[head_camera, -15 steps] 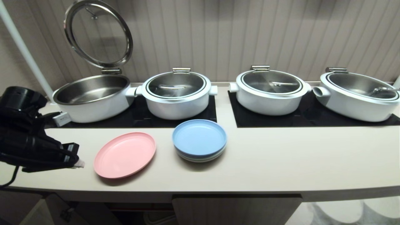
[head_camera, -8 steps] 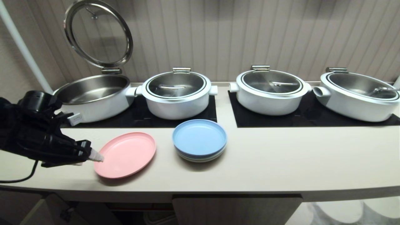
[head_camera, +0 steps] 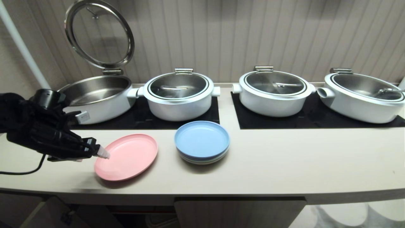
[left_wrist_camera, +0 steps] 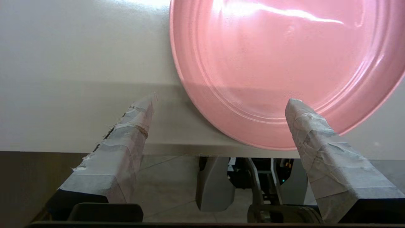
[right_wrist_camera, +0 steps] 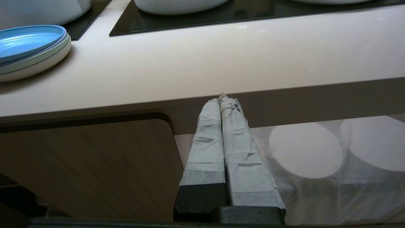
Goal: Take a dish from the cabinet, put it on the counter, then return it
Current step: Pick up the plate from the table
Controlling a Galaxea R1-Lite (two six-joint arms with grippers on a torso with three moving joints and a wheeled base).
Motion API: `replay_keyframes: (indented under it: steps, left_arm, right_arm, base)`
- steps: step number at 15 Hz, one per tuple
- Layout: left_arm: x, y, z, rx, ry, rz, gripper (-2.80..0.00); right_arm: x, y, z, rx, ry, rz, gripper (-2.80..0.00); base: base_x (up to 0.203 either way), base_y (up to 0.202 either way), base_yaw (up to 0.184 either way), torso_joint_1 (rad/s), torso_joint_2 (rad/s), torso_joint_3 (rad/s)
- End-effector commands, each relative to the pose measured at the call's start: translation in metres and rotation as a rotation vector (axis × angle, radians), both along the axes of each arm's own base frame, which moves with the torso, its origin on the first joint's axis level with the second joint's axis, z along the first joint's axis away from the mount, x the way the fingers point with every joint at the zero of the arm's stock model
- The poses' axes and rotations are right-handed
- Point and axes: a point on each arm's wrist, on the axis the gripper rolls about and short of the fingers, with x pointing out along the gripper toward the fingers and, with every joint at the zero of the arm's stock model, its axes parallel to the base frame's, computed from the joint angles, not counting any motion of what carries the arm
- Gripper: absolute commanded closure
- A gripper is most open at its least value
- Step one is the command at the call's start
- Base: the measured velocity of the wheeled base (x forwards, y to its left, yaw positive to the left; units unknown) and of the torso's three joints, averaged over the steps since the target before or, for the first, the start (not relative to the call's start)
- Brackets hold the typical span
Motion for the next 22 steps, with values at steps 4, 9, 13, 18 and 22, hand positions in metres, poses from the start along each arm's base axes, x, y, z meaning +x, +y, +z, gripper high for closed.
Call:
replay_keyframes:
  steps: [4,9,13,18,22]
  left_arm:
    - [0.011,0.009,-0.012,0.017,0.033,0.030,-2.80]
    - [0.024,0.015,-0.022,0.048,0.057,0.058,-2.80]
    - [0.037,0.017,-0.028,0.043,0.061,0.065,-2.80]
    - [0.049,0.019,-0.040,0.040,0.064,0.074,-2.80]
    - [0.053,0.020,-0.047,0.054,0.082,0.084,-2.80]
  right_arm:
    - [0.000,0.000,0.000,0.000,0.000,0.000,0.00]
    - [0.000,0.000,0.000,0.000,0.000,0.000,0.00]
    - [0.000,0.000,0.000,0.000,0.000,0.000,0.00]
    - [0.000,0.000,0.000,0.000,0.000,0.000,0.00]
    - [0.000,0.000,0.000,0.000,0.000,0.000,0.00]
  base:
    - [0.000,0.000,0.000,0.000,0.00,0.000]
    - [0.000,0.000,0.000,0.000,0.00,0.000]
    - [0.000,0.000,0.000,0.000,0.00,0.000]
    - [0.000,0.000,0.000,0.000,0.00,0.000]
    - [0.000,0.000,0.000,0.000,0.00,0.000]
